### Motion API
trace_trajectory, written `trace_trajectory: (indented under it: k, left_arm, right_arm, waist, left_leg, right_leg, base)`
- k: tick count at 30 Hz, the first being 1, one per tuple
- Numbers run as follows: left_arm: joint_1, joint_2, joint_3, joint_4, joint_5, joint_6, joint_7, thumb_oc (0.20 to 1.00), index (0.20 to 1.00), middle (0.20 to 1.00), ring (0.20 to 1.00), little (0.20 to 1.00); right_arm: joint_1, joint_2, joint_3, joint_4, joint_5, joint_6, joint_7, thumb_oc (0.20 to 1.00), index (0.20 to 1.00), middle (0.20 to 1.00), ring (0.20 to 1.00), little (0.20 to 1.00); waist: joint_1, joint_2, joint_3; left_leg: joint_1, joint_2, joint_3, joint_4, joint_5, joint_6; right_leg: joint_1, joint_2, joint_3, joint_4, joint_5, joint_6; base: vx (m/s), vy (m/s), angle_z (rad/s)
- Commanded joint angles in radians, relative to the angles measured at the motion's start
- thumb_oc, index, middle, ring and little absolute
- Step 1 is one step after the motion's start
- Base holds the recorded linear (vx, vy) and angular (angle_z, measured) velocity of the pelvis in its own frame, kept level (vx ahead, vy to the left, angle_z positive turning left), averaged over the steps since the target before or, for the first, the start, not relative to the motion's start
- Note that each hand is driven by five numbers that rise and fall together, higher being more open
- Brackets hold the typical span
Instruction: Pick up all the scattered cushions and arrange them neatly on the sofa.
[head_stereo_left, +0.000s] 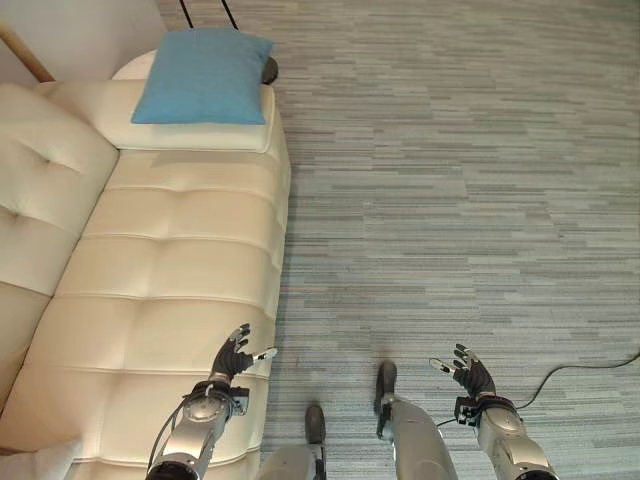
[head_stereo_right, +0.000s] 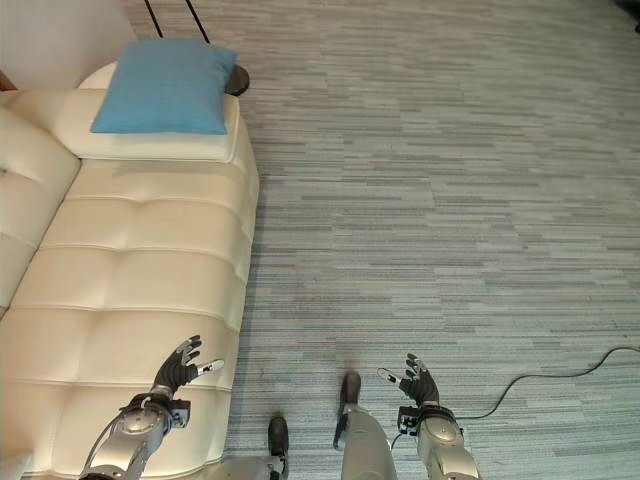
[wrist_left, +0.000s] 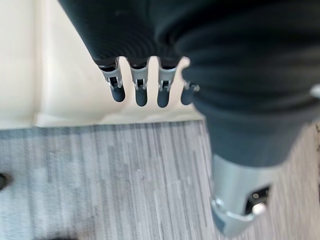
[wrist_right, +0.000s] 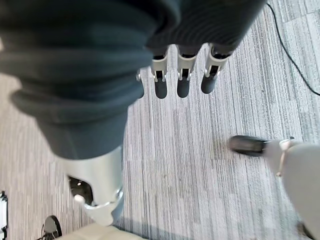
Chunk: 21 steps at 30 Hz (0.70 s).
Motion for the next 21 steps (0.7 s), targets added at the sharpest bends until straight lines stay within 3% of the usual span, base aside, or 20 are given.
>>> trace_trajectory:
  k: [1, 2, 5, 8, 10, 12, 16, 18, 21]
  left_arm:
    - [-0.007, 0.018, 0.014, -0.072, 0.015, -0.049, -0.002, 1.000, 1.000, 1.000, 1.000, 1.000]
    - [-0.004, 0.013, 0.011, -0.077, 0.009, -0.048, -0.003, 1.000, 1.000, 1.000, 1.000, 1.000]
    - [0.003, 0.008, 0.008, -0.081, -0.001, -0.049, -0.009, 1.000, 1.000, 1.000, 1.000, 1.000]
    - [0.005, 0.004, 0.015, -0.076, -0.006, -0.046, -0.007, 1.000, 1.000, 1.000, 1.000, 1.000]
    - [0.014, 0.002, 0.023, -0.073, -0.006, -0.045, -0.006, 1.000, 1.000, 1.000, 1.000, 1.000]
    - [0.026, 0.002, 0.030, -0.075, -0.006, -0.042, -0.008, 1.000, 1.000, 1.000, 1.000, 1.000]
    - [0.037, -0.001, 0.037, -0.069, -0.009, -0.036, 0.004, 1.000, 1.000, 1.000, 1.000, 1.000]
    - [0.039, -0.001, 0.037, -0.068, -0.009, -0.035, 0.004, 1.000, 1.000, 1.000, 1.000, 1.000]
    - [0.041, 0.005, 0.035, -0.062, -0.002, -0.037, 0.005, 1.000, 1.000, 1.000, 1.000, 1.000]
  right_arm:
    - [-0.004, -0.047, -0.018, -0.039, 0.012, -0.041, -0.012, 1.000, 1.000, 1.000, 1.000, 1.000]
    - [-0.001, -0.051, -0.019, -0.040, 0.017, -0.040, -0.010, 1.000, 1.000, 1.000, 1.000, 1.000]
    - [0.001, -0.071, -0.011, -0.059, 0.032, -0.048, 0.002, 1.000, 1.000, 1.000, 1.000, 1.000]
    - [-0.011, -0.078, -0.016, -0.051, 0.044, -0.045, -0.001, 1.000, 1.000, 1.000, 1.000, 1.000]
    - [-0.012, -0.082, -0.019, -0.051, 0.049, -0.046, -0.001, 1.000, 1.000, 1.000, 1.000, 1.000]
    - [-0.010, -0.087, -0.022, -0.052, 0.044, -0.045, -0.001, 1.000, 1.000, 1.000, 1.000, 1.000]
    - [-0.014, -0.098, -0.018, -0.040, 0.034, -0.048, -0.014, 1.000, 1.000, 1.000, 1.000, 1.000]
    - [-0.014, -0.097, -0.018, -0.038, 0.032, -0.046, -0.015, 1.000, 1.000, 1.000, 1.000, 1.000]
    - [-0.006, -0.097, -0.027, -0.039, 0.024, -0.040, -0.027, 1.000, 1.000, 1.000, 1.000, 1.000]
  waist:
    - [-0.011, 0.023, -0.035]
    - [-0.013, 0.029, -0.037]
    - [-0.009, 0.029, -0.040]
    - [0.005, 0.023, -0.032]
    - [0.020, 0.020, -0.029]
    - [0.031, 0.019, -0.034]
    - [0.067, 0.043, -0.021]
    - [0.071, 0.046, -0.020]
    - [0.082, 0.046, -0.022]
  left_leg:
    - [0.010, 0.012, -0.014, 0.134, -0.182, -0.046]
    - [0.007, 0.019, -0.007, 0.184, -0.200, -0.056]
    - [-0.072, 0.031, -0.003, 0.397, -0.140, -0.086]
    - [-0.169, 0.050, 0.011, 0.473, -0.105, -0.088]
    - [-0.209, 0.054, 0.014, 0.434, -0.137, -0.077]
    - [-0.236, 0.055, 0.006, 0.361, -0.116, -0.076]
    - [-0.308, 0.093, -0.038, 0.157, 0.059, -0.102]
    - [-0.300, 0.097, -0.043, 0.119, 0.081, -0.105]
    - [-0.348, 0.110, 0.012, 0.083, 0.120, -0.113]
  right_leg:
    - [0.070, 0.052, 0.000, 0.012, -0.056, 0.003]
    - [0.092, 0.061, -0.005, 0.009, -0.062, -0.006]
    - [0.144, 0.073, -0.005, -0.020, -0.080, -0.035]
    - [0.191, 0.075, -0.001, -0.038, -0.115, -0.052]
    - [0.219, 0.075, 0.009, -0.042, -0.135, -0.049]
    - [0.237, 0.072, 0.014, -0.046, -0.148, -0.046]
    - [0.302, 0.101, 0.027, -0.049, -0.196, -0.049]
    - [0.314, 0.104, 0.032, -0.048, -0.205, -0.050]
    - [0.366, 0.096, 0.041, -0.054, -0.232, -0.046]
  base:
    - [0.34, -0.137, 0.39]
    - [0.32, -0.156, 0.33]
    - [0.22, -0.150, 0.17]
    - [0.18, -0.098, 0.06]
    - [0.25, -0.026, -0.08]
    - [0.24, 0.023, 0.03]
    - [0.27, 0.074, -0.14]
    - [0.23, 0.069, -0.26]
    - [0.33, 0.153, -0.12]
